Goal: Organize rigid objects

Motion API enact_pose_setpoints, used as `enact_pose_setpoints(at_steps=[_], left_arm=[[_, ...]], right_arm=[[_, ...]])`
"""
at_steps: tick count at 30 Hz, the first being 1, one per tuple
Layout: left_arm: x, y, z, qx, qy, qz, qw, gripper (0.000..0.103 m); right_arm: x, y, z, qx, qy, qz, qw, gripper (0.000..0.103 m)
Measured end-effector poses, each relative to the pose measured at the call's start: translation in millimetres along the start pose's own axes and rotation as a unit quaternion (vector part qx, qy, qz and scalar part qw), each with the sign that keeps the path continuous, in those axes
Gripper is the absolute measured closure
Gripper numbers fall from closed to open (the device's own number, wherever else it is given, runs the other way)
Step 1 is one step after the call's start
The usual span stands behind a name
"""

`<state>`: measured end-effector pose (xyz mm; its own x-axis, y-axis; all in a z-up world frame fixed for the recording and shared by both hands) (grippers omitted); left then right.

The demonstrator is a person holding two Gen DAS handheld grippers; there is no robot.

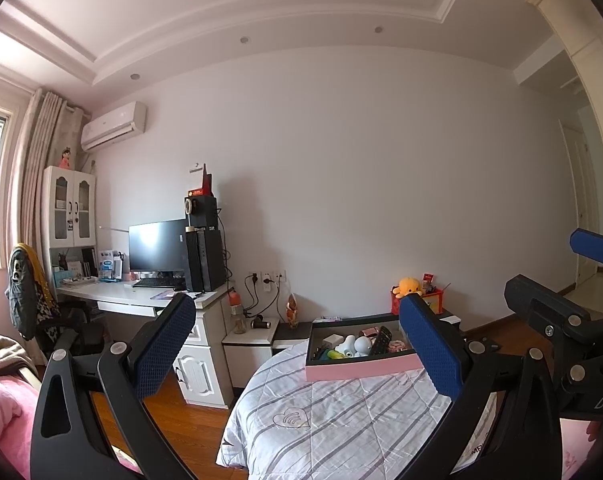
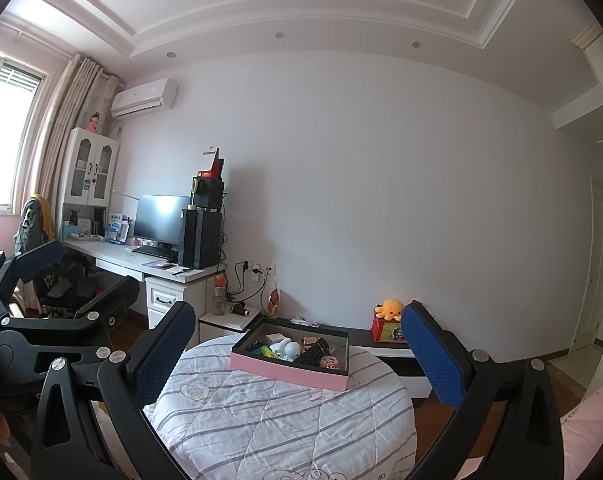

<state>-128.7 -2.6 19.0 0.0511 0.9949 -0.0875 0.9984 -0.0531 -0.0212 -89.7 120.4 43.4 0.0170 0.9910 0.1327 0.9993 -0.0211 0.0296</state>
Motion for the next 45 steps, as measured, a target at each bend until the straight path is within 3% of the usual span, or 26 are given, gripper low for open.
enact_pose_setpoints(at_steps=[45], left_arm=[[-7.4,2.9,5.1,-0.006,-0.001,-0.009,0.9999,0.0]], right_arm=[[-8.4,2.0,1.1,-0.004,0.013,0.002,1.0,0.0]])
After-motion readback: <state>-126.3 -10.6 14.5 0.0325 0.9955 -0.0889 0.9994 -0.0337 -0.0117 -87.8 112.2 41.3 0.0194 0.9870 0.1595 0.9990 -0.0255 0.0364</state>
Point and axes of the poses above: each gripper's, at about its wrist camera, not at the fingertips, and y roughly against the way its jaws point, x to its right, z to its underside, the point moved 9 cm from there along -y, roughly the way its jaws point, and after that the axes turned 2 degrees about z, right-handed, at the moved point
